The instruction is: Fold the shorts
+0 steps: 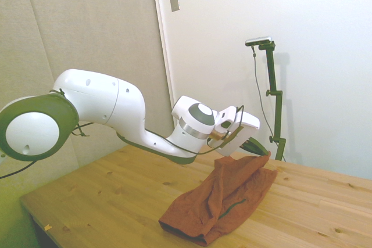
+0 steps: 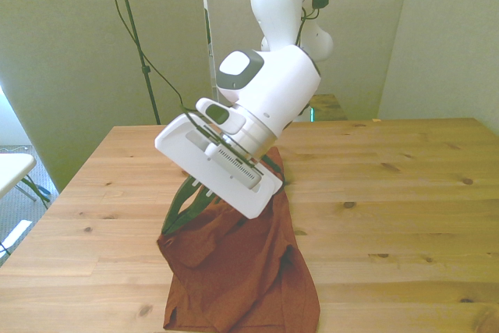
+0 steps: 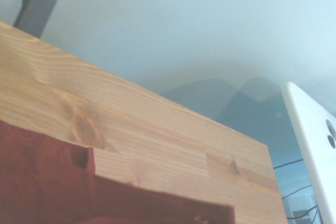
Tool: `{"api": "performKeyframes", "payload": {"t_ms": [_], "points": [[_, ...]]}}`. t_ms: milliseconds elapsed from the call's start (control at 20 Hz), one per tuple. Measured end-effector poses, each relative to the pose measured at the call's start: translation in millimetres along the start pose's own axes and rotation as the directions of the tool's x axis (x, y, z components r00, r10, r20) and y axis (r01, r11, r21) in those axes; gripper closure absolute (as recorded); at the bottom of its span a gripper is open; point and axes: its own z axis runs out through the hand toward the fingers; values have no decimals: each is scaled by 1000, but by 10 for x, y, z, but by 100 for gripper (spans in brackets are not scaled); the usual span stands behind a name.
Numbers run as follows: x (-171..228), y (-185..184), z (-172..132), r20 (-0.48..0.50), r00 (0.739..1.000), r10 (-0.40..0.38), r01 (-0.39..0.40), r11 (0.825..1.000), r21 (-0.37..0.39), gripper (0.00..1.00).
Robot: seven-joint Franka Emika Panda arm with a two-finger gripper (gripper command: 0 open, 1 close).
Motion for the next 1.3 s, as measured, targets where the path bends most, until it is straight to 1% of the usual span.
{"api": "performKeyframes", "payload": {"t_ms": [50, 200, 300, 400, 500, 550, 600, 700, 800, 950, 1150, 1300], "points": [[-5, 13, 74, 4, 1000, 4, -4, 1000, -7, 0], [-42, 15, 241, 20, 999, 27, -27, 1000, -17, 0], [-17, -5, 247, 23, 999, 46, -46, 999, -5, 0], [61, -18, 180, 21, 998, 67, -67, 998, 15, 0], [164, -33, 42, 28, 995, 94, -95, 994, 44, 0], [197, -55, -69, 56, 992, 112, -116, 991, 66, 0], [188, -86, -207, 103, 987, 120, -129, 988, 91, 0], [112, -127, -534, 209, 971, 120, -146, 983, 113, 0], [3, -128, -899, 320, 941, 109, -156, 980, 125, 0], [-193, -20, -1409, 474, 878, 69, -147, 980, 131, 0], [-473, 157, -1927, 577, 817, 2, -114, 981, 157, 0], [-745, 269, -2331, 659, 750, -59, -101, 974, 202, 0]]}}
